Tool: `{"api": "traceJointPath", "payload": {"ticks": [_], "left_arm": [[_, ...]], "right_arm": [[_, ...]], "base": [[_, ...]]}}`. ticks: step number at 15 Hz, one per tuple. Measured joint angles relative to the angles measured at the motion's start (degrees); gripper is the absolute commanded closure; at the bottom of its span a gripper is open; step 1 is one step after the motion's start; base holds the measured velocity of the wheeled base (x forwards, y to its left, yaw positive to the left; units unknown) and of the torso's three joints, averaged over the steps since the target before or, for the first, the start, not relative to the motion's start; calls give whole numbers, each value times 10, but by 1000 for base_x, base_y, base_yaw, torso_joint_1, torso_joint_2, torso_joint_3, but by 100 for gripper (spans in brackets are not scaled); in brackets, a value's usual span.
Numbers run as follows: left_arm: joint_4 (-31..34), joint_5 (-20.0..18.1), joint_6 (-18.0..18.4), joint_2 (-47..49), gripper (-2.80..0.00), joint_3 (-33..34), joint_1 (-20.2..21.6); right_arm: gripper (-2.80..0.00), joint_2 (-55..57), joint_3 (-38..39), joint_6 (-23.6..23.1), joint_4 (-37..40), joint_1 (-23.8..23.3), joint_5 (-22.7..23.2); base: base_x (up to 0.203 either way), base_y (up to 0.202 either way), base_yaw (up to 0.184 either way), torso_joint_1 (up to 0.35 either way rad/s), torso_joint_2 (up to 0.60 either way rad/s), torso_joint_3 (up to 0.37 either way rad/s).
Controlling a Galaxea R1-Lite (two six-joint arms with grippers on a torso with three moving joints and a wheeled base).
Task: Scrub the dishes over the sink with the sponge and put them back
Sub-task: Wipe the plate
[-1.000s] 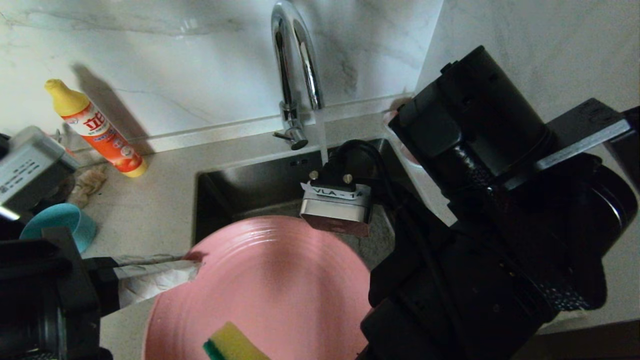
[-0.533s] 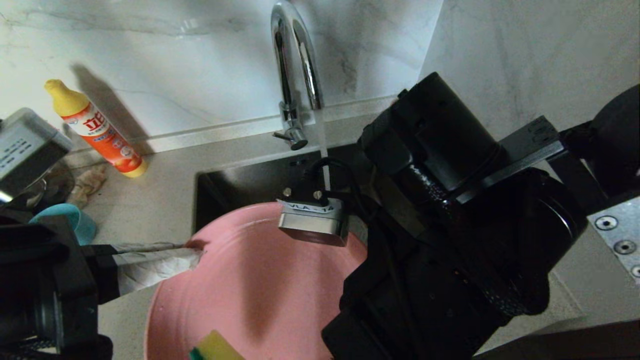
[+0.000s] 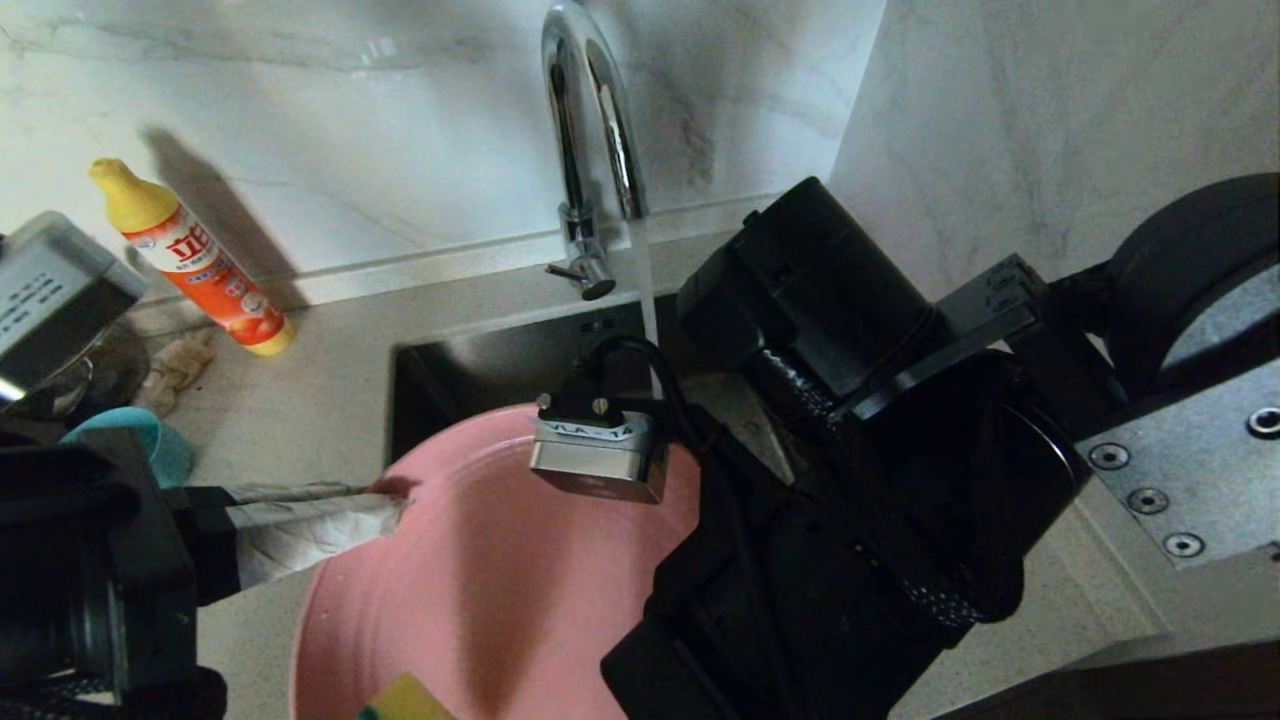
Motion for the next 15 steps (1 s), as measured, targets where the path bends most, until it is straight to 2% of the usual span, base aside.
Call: {"api": "traceJointPath", "payload": {"ticks": [7,15], "left_arm": [[0,0,0,-1,0,-5,0],[0,1,0,-2,0,-10,0]], "right_arm": [[0,-5,15,1,3,-9,-1],[0,-27,53,-2,1,-55,-1]], "base": [[0,0,0,0,0,0],[0,0,0,0,0,0]]}}
